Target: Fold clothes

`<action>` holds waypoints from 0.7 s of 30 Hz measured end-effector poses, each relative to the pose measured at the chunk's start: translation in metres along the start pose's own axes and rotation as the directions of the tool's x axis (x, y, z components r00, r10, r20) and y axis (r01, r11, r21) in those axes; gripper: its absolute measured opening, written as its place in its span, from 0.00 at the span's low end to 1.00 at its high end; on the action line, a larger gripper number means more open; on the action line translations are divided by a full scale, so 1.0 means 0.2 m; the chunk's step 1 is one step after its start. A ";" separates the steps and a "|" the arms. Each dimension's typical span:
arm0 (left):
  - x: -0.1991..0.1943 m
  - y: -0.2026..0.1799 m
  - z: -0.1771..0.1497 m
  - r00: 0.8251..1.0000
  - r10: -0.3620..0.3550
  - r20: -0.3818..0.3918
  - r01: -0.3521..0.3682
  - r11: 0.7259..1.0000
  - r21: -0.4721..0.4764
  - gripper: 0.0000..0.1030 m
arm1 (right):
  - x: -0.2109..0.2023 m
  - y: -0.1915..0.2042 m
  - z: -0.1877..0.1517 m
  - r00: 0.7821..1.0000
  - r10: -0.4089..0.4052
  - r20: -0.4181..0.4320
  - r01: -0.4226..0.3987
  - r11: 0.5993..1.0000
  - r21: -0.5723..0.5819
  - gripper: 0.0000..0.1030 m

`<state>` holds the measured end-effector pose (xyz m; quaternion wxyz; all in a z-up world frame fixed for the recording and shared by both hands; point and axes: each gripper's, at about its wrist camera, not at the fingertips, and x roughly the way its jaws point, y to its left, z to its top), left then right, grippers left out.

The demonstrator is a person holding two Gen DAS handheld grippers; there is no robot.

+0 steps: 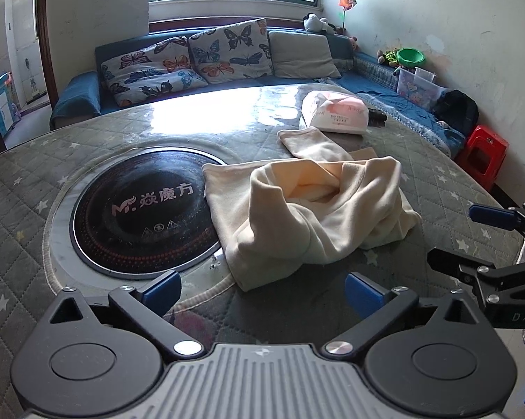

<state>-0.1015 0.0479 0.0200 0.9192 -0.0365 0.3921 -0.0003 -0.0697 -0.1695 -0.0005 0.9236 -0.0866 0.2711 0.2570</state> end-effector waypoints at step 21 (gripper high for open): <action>-0.13 -0.10 -0.24 0.999 0.032 0.013 -0.032 0.999 -0.007 1.00 | -0.18 0.11 -0.17 1.000 -0.012 0.021 0.013 0.999 -0.030 1.00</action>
